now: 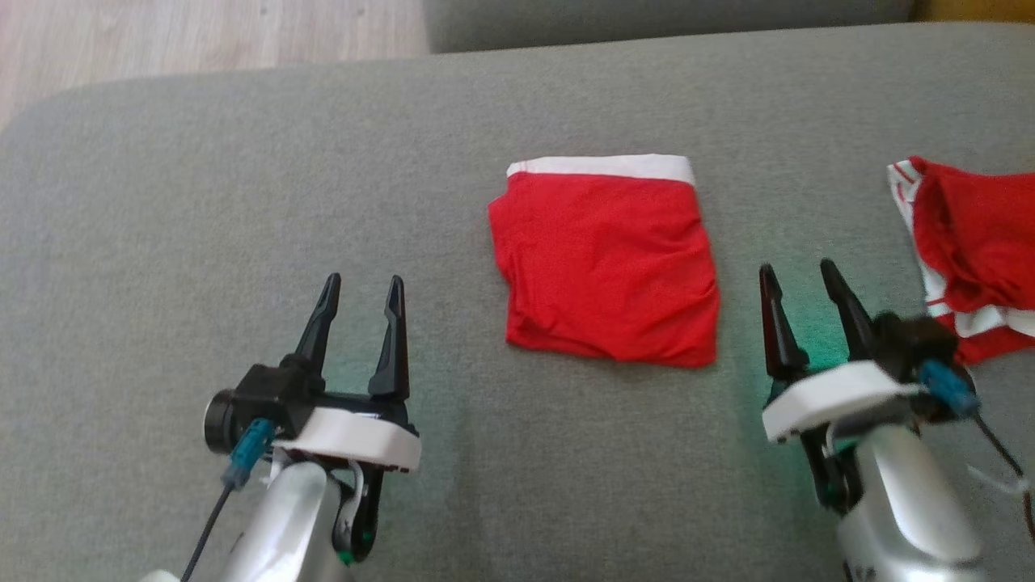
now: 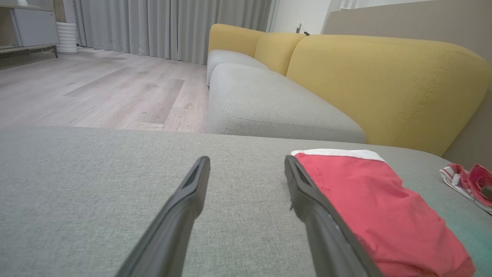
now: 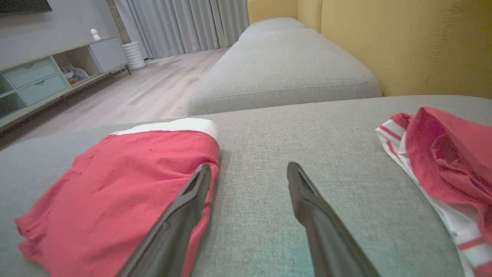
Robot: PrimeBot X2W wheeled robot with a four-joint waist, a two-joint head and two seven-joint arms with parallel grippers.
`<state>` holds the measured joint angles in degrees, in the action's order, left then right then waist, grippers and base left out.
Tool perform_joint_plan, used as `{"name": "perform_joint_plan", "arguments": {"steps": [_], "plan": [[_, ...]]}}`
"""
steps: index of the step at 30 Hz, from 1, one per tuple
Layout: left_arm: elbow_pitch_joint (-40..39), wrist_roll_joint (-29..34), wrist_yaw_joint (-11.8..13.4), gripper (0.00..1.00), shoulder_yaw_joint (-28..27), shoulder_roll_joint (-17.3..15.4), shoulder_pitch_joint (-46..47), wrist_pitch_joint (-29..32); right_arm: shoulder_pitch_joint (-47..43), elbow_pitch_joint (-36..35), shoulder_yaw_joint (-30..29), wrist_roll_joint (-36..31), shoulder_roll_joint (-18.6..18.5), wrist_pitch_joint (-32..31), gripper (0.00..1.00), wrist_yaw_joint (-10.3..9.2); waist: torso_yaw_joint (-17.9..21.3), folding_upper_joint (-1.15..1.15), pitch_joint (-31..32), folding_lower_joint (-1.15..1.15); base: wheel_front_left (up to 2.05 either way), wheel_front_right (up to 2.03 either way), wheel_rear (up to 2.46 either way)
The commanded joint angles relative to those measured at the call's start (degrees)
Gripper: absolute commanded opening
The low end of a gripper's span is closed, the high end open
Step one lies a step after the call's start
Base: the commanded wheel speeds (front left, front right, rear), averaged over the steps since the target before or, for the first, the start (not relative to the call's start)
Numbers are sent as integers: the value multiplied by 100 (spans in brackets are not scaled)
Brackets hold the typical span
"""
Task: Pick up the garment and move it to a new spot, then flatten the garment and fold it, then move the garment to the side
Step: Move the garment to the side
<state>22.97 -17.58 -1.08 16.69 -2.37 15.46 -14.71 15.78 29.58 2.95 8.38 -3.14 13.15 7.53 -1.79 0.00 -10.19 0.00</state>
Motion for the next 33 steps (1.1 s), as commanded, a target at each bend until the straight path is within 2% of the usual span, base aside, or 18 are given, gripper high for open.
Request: {"name": "perform_joint_plan", "arguments": {"steps": [1,8,10,19,20,21,22,23,33], "plan": [[-179,26,0,100,-135,-51,266,-29,329,-102,98,-79,25,-51,100,-4,-76,0,-80,0,0,0,0],[-149,-1,9,100,-36,-51,396,-29,867,593,205,191,25,-513,100,-4,-368,0,-315,0,0,0,0],[-144,-17,17,100,-7,-51,428,-29,1004,786,292,440,25,-615,100,-4,-448,0,-373,0,0,0,0],[-113,-39,43,100,41,-51,482,-29,1437,1770,811,806,26,-1060,100,-4,-654,0,-467,0,0,0,0],[-102,-38,44,100,39,-51,481,-29,1470,1864,877,779,26,-1064,85,-4,-660,0,-448,0,0,0,0],[-88,-37,46,100,36,-51,478,-29,1497,1935,938,769,26,-1034,16,-4,-659,0,-424,0,0,0,0],[-88,-37,46,100,36,-51,478,-29,1497,1935,938,769,26,-1034,16,-4,-659,0,-424,0,0,0,0],[-73,-35,50,100,31,-51,477,-29,1524,1993,1000,756,26,-983,0,-4,-653,0,-396,0,0,0,0],[-24,20,44,100,-60,-51,341,-29,1742,2281,1351,37,-134,-355,0,-4,-292,0,-10,0,0,0,0]]}}
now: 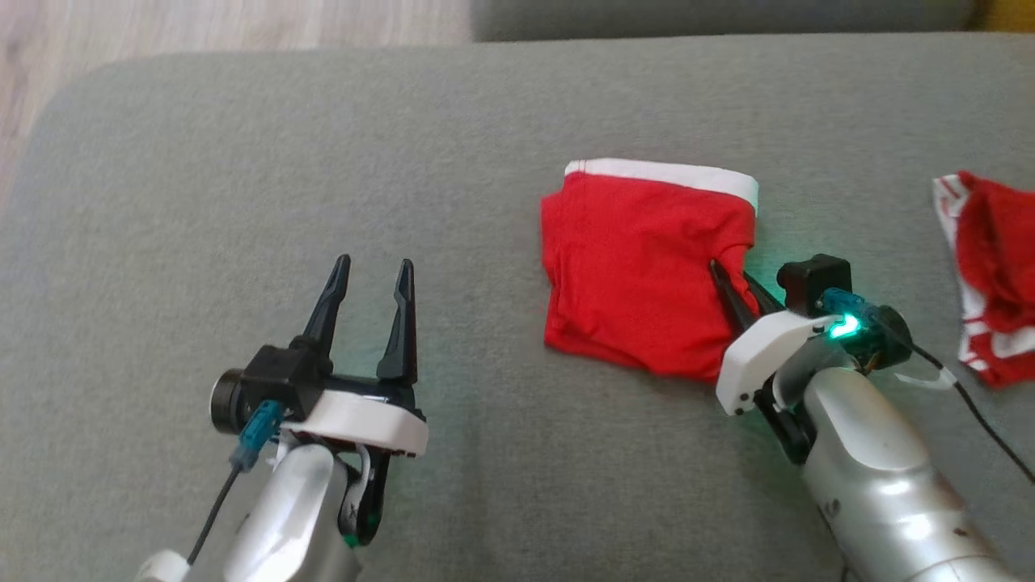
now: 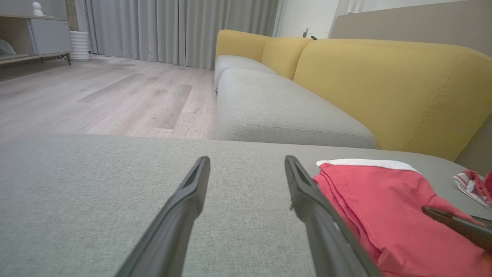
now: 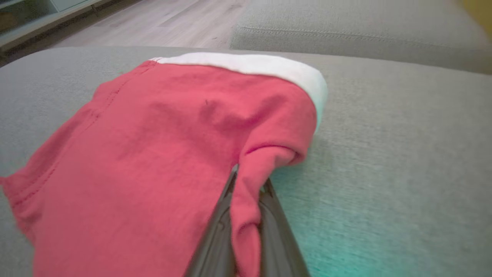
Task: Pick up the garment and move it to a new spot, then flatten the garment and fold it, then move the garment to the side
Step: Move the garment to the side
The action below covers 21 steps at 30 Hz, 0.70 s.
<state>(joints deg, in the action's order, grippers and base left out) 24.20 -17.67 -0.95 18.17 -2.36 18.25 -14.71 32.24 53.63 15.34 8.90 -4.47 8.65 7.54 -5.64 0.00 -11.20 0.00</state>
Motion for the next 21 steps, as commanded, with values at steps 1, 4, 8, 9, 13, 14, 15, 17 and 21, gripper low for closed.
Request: {"name": "perform_joint_plan", "arguments": {"steps": [1,4,8,9,13,14,15,17,21], "plan": [[-147,30,32,100,-216,-52,43,-29,98,-149,170,-41,-59,98,0,-5,143,0,135,0,0,0,0],[-146,23,30,100,-234,-52,-18,-29,85,-317,491,-112,-335,8,0,-5,290,0,269,0,0,0,0],[-144,2,39,100,-235,-52,-107,-29,61,-785,1143,18,-1024,-311,0,-5,464,0,415,0,0,0,0],[-144,-1,41,100,-240,-52,-129,-29,70,-942,1290,94,-1259,-412,0,-5,504,0,438,0,0,0,0],[-165,-6,45,100,-238,-52,-164,-29,134,-1612,1803,484,-2355,-907,0,-5,615,0,396,0,0,0,0],[-178,-5,44,100,-228,-52,-147,-29,151,-1771,1891,621,-2640,-1023,0,-5,623,0,352,0,0,0,0],[-192,-9,40,100,-217,-52,-124,-29,162,-1913,1952,792,-2899,-1144,0,-5,626,0,302,0,0,0,0],[-238,-31,35,100,-178,-52,-45,-29,206,-2204,2054,1129,-3669,-1445,0,-5,603,0,127,0,0,0,0],[-265,-52,23,100,-150,-52,70,-29,232,-2182,2178,1258,-4511,-1588,0,-5,525,0,-144,0,0,0,0]]}}
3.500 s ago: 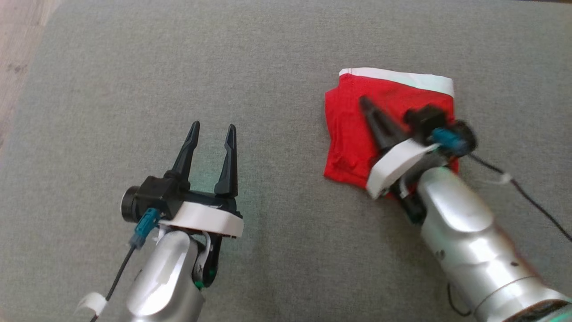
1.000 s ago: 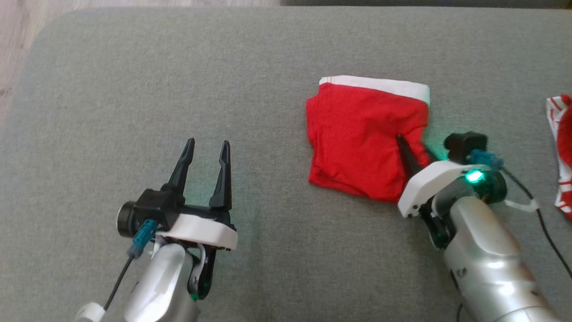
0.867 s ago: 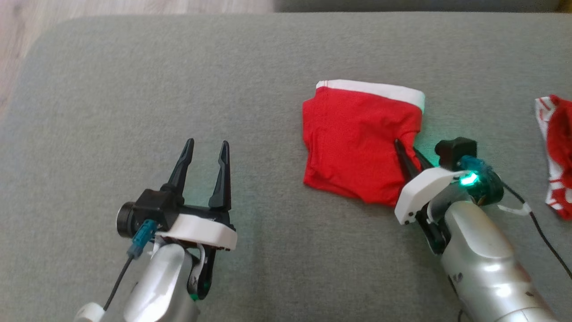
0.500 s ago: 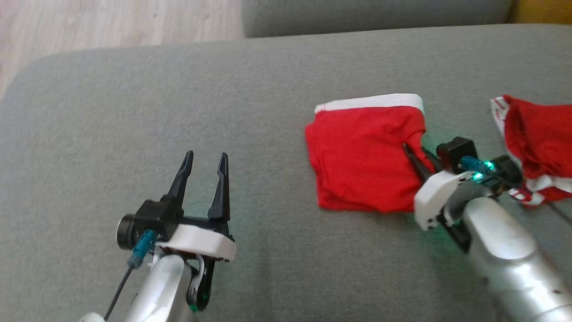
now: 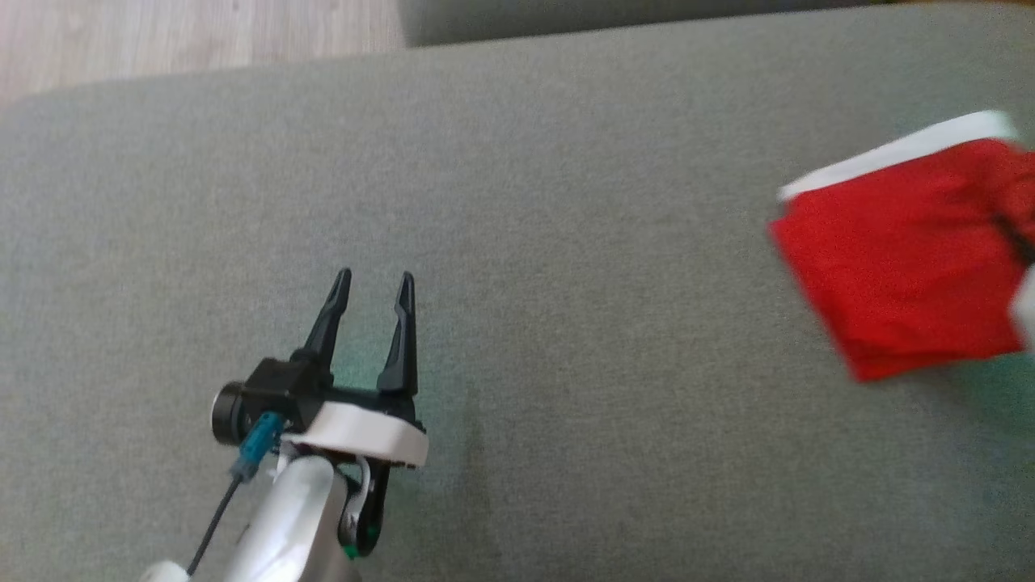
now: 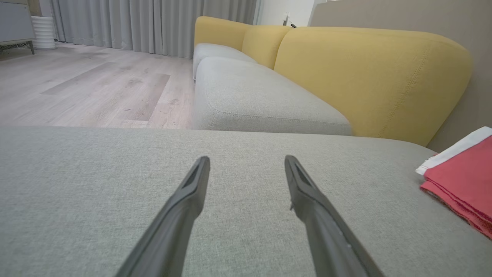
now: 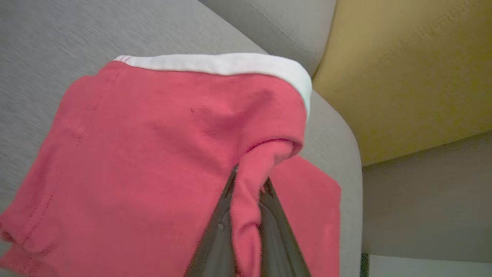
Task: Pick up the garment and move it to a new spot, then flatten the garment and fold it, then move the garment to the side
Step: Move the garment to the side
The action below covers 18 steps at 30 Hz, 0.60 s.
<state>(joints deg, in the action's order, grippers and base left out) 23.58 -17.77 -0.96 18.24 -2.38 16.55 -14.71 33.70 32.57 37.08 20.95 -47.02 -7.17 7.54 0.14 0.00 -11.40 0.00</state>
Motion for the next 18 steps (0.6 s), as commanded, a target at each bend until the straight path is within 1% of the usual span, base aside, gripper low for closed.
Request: {"name": "perform_joint_plan", "arguments": {"steps": [1,4,7,10,12,18], "plan": [[-210,-45,24,100,-157,-50,267,-29,107,-5,-10,39,-399,-39,0,-5,-70,0,-190,0,0,0,0],[-222,-45,21,100,-161,-50,358,-29,172,333,-169,-59,-691,-70,0,-5,-130,0,-392,0,0,0,0],[-231,-55,10,100,-150,-50,451,-29,240,741,-425,-219,-793,-20,0,-5,-208,0,-551,0,0,0,0],[-232,-56,11,100,-151,-50,518,-29,276,1125,-644,-426,-804,-25,0,-5,-277,0,-671,0,0,0,0],[-229,-52,8,100,-156,-50,533,-29,290,1232,-716,-504,-789,-32,0,-5,-296,0,-697,0,0,0,0],[-224,-28,-21,100,-205,-50,591,-29,345,1644,-1058,-1063,-683,-86,0,-5,-357,0,-798,0,0,0,0]]}}
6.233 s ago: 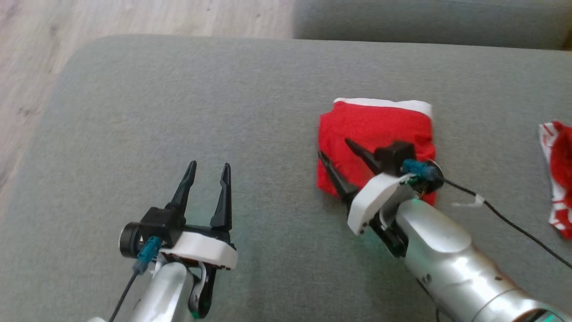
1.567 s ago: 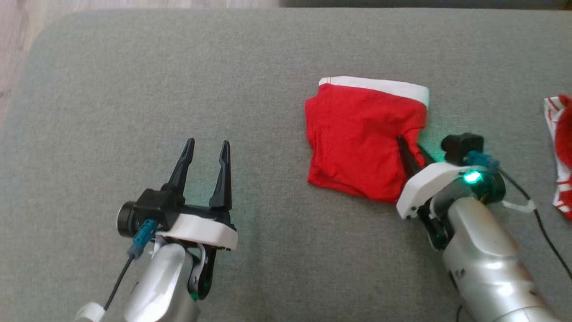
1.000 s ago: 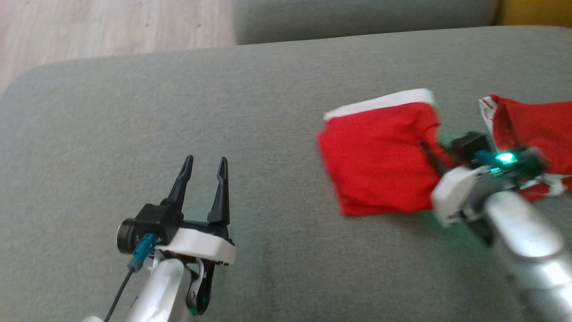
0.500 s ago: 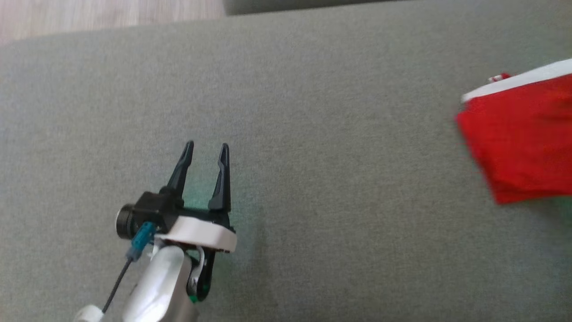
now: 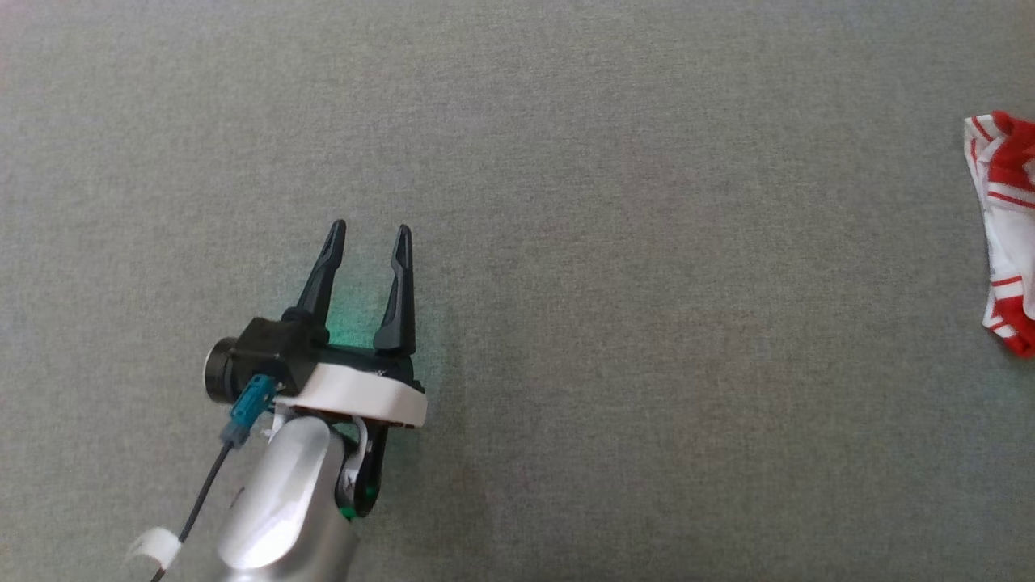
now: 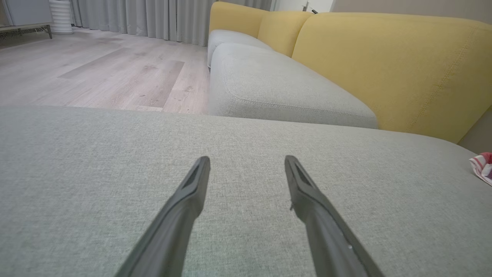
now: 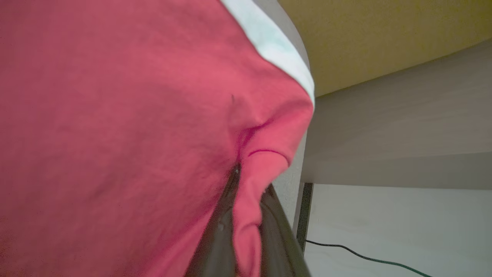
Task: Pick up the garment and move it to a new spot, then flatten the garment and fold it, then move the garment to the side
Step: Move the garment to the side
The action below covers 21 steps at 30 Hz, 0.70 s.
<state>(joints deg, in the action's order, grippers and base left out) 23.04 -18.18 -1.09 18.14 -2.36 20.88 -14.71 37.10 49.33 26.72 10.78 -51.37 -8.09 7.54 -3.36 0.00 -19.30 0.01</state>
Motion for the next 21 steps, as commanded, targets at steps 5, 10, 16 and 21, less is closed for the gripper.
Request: {"name": "perform_joint_plan", "arguments": {"steps": [5,10,16,21], "plan": [[-170,24,-10,100,-214,-52,196,-29,54,162,-417,-389,-56,-70,0,-5,-12,0,-43,-1,0,0,0],[-174,61,-7,100,-236,-52,195,-29,47,180,-821,-625,176,-25,0,-5,5,0,-63,-1,0,0,0],[-130,80,-11,100,-286,-52,187,-29,34,121,-1522,-935,463,68,100,-5,47,0,60,-1,0,0,0],[-123,47,-5,100,-317,-52,116,-29,26,-197,-2130,-1092,820,191,100,-5,109,0,341,-1,0,0,0]]}}
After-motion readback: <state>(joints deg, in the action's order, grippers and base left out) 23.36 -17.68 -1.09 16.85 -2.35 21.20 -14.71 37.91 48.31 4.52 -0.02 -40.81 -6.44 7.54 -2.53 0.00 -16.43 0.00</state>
